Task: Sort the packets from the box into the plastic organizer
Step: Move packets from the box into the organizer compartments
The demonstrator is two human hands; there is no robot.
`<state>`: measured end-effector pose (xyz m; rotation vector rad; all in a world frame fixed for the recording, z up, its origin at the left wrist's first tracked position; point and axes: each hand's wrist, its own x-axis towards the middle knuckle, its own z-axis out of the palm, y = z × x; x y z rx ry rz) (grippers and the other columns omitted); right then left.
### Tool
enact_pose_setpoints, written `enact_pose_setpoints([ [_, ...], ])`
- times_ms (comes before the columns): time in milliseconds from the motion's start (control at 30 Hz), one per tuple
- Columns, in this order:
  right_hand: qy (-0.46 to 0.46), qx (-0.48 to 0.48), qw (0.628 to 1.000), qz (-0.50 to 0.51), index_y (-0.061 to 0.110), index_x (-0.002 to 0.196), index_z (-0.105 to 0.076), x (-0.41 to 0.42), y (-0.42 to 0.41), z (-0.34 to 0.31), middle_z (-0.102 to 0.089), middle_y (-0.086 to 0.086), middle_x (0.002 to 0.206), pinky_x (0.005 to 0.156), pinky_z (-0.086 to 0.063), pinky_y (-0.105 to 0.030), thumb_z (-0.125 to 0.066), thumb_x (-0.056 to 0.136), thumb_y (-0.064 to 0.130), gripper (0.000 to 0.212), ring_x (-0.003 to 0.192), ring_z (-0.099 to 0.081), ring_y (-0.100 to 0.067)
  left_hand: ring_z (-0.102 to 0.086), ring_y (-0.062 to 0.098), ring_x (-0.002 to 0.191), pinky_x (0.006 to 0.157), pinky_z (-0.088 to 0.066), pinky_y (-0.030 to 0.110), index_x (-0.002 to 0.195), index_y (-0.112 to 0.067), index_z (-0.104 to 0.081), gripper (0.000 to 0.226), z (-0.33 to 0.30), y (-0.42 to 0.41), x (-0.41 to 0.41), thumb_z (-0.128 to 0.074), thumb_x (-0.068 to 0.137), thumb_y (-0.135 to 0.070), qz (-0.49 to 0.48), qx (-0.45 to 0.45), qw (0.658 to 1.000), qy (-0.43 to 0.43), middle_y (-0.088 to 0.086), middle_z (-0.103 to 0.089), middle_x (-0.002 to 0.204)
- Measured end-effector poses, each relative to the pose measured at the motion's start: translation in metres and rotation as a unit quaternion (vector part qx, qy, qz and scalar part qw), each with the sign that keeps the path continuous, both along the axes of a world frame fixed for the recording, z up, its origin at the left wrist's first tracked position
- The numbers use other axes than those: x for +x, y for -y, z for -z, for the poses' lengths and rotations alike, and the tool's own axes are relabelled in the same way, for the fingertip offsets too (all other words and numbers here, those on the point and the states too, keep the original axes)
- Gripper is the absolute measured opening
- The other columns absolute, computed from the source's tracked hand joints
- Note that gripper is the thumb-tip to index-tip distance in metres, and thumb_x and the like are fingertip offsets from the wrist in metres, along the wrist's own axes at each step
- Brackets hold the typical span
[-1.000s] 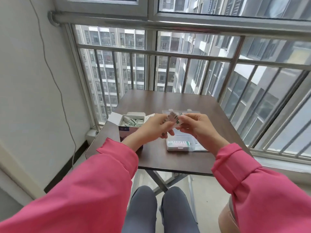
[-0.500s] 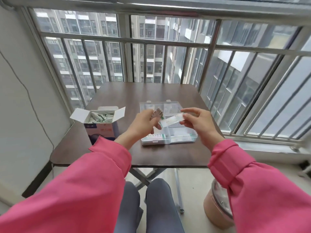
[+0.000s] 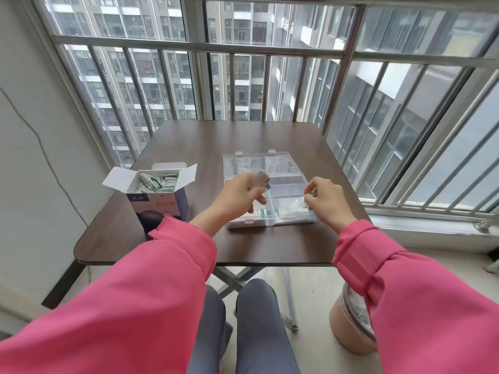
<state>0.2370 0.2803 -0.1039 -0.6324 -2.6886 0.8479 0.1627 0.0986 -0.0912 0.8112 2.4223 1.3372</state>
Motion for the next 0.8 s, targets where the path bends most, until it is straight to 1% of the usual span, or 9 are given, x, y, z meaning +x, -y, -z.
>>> enact_pose_setpoints([
  [67, 0.010, 0.012, 1.000, -0.004, 0.015, 0.081, -0.057, 0.001, -0.001, 0.000, -0.068, -0.015, 0.089, 0.081, -0.047, -0.035, -0.052, 0.082, 0.004, 0.012, 0.091, -0.062, -0.034, -0.051, 0.012, 0.046, 0.055, -0.046, 0.025, 0.094, -0.011, -0.053, 0.005, 0.000, -0.001, 0.001, -0.048, 0.096, -0.013, 0.007, 0.027, 0.999, 0.019, -0.002, -0.067, 0.077],
  [133, 0.020, 0.024, 0.999, -0.009, 0.019, 0.077, -0.056, 0.001, 0.000, 0.000, -0.068, -0.013, 0.091, 0.079, -0.046, -0.035, -0.054, 0.081, 0.007, 0.013, 0.091, -0.061, -0.032, -0.051, 0.006, 0.042, 0.049, -0.044, 0.018, 0.099, -0.008, -0.053, 0.008, -0.001, -0.001, 0.002, -0.047, 0.097, -0.013, 0.013, 0.057, 0.997, 0.043, -0.001, -0.067, 0.077],
  [300, 0.042, 0.041, 0.998, -0.038, 0.022, 0.071, -0.062, -0.001, 0.005, 0.002, -0.067, -0.007, 0.088, 0.077, -0.048, -0.032, -0.060, 0.079, 0.010, 0.014, 0.089, -0.061, -0.026, -0.052, 0.003, 0.042, 0.046, -0.042, 0.014, 0.101, -0.007, -0.053, 0.010, -0.002, 0.000, 0.003, -0.046, 0.098, -0.013, 0.021, 0.070, 0.996, 0.055, 0.000, -0.067, 0.079],
  [367, 0.046, 0.051, 0.997, -0.040, 0.021, 0.074, -0.066, -0.001, 0.005, 0.003, -0.067, -0.005, 0.089, 0.077, -0.049, -0.031, -0.062, 0.078, 0.010, 0.013, 0.090, -0.062, -0.025, -0.052, 0.003, 0.042, 0.046, -0.041, 0.013, 0.099, -0.009, -0.053, 0.008, -0.003, 0.000, 0.004, -0.046, 0.098, -0.013, 0.025, 0.073, 0.996, 0.055, -0.001, -0.067, 0.079],
  [467, 0.060, 0.068, 0.995, -0.039, 0.020, 0.083, -0.070, 0.000, 0.006, 0.003, -0.068, -0.001, 0.092, 0.074, -0.044, -0.027, -0.065, 0.079, 0.012, 0.011, 0.092, -0.062, -0.022, -0.051, 0.003, 0.041, 0.045, -0.041, 0.013, 0.098, -0.010, -0.052, 0.007, -0.004, -0.001, 0.006, -0.046, 0.098, -0.012, 0.028, 0.079, 0.995, 0.061, 0.000, -0.066, 0.078],
  [567, 0.064, 0.102, 0.992, -0.030, 0.021, 0.089, -0.071, 0.000, 0.010, 0.003, -0.069, 0.002, 0.097, 0.080, -0.043, -0.030, -0.064, 0.081, 0.015, 0.013, 0.099, -0.060, -0.022, -0.051, 0.003, 0.040, 0.046, -0.042, 0.013, 0.099, -0.008, -0.053, 0.008, -0.003, -0.002, 0.008, -0.046, 0.098, -0.012, 0.028, 0.080, 0.994, 0.061, 0.000, -0.066, 0.077],
  [633, 0.065, 0.148, 0.986, -0.029, 0.021, 0.092, -0.072, 0.000, 0.013, 0.003, -0.068, 0.001, 0.102, 0.084, -0.041, -0.033, -0.060, 0.086, 0.020, 0.014, 0.104, -0.056, -0.023, -0.051, 0.003, 0.041, 0.046, -0.042, 0.013, 0.099, -0.007, -0.053, 0.008, -0.003, -0.002, 0.009, -0.046, 0.098, -0.012, 0.030, 0.081, 0.995, 0.060, 0.000, -0.066, 0.077],
  [700, 0.068, 0.189, 0.979, -0.038, 0.020, 0.098, -0.071, 0.002, 0.017, 0.005, -0.065, -0.002, 0.107, 0.085, -0.039, -0.036, -0.053, 0.092, 0.028, 0.021, 0.108, -0.052, -0.026, -0.051, 0.003, 0.041, 0.046, -0.042, 0.013, 0.099, -0.007, -0.053, 0.008, -0.004, -0.001, 0.010, -0.046, 0.098, -0.012, 0.031, 0.085, 0.994, 0.060, 0.000, -0.066, 0.077],
  [800, 0.074, 0.200, 0.976, -0.048, 0.018, 0.103, -0.068, 0.007, 0.019, 0.008, -0.063, -0.007, 0.109, 0.084, -0.037, -0.038, -0.043, 0.096, 0.029, 0.028, 0.108, -0.050, -0.028, -0.051, 0.003, 0.040, 0.045, -0.041, 0.013, 0.099, -0.008, -0.053, 0.008, -0.005, 0.001, 0.012, -0.046, 0.098, -0.012, 0.031, 0.093, 0.993, 0.064, 0.000, -0.066, 0.077],
])
